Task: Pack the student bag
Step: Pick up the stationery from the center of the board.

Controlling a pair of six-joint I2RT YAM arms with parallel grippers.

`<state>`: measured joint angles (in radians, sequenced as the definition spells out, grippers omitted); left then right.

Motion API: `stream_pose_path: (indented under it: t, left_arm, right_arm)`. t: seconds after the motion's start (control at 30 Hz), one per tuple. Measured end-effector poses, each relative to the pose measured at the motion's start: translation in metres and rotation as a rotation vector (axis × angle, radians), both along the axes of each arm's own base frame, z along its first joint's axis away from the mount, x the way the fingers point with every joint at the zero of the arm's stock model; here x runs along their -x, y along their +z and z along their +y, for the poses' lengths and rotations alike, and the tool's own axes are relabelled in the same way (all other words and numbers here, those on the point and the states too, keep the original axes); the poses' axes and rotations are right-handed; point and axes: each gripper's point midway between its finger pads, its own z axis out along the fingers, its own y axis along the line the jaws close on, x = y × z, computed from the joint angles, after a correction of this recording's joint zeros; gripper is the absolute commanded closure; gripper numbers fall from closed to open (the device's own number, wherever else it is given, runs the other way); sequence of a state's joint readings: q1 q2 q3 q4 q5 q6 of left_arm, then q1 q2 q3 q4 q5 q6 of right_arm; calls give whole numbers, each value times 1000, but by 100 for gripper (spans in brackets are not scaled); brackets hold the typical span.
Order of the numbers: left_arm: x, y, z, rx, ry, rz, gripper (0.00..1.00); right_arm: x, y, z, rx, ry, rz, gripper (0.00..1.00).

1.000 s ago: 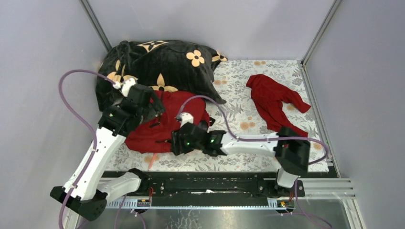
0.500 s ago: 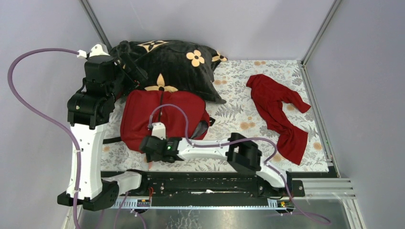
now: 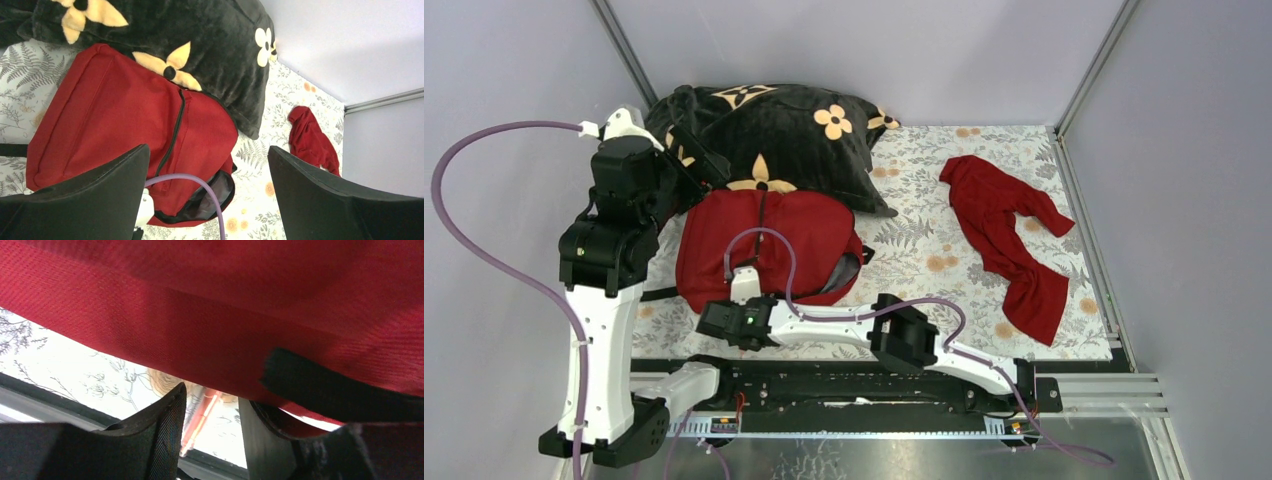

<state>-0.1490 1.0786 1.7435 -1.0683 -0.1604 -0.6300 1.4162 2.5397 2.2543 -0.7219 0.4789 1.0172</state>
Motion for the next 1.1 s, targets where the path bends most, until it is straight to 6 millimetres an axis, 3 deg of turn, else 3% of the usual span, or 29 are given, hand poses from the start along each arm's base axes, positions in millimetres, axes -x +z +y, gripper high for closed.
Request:
stream_pose_path:
  t: [0.13, 0.23, 0.37, 0.53, 0.7, 0.9, 1.1]
  left_arm:
    - [-3, -11, -2, 1, -10, 28, 5]
    - [-3, -13, -4, 3, -16, 31, 5]
    - [-3, -11, -4, 6, -21, 20, 5]
    - [-5, -17, -6, 8, -28, 21, 5]
    - [-8, -38, -10, 10, -45, 65, 5]
    - [-11, -53, -16, 20, -76, 92, 5]
    - [-16, -57, -20, 18, -99, 93, 5]
  right_arm:
    - [-2, -1, 11, -14, 7, -17, 57]
    - [-4, -1, 11, -9, 11, -27, 70]
    - [-6, -5, 4, 16, 9, -44, 89]
    - [-1, -5, -16, 55, 57, -42, 100]
    - [10, -5, -71, 179, 138, -22, 100]
    - [18, -6, -168, 342, 227, -34, 100]
    - [6, -8, -227, 425, 210, -53, 100]
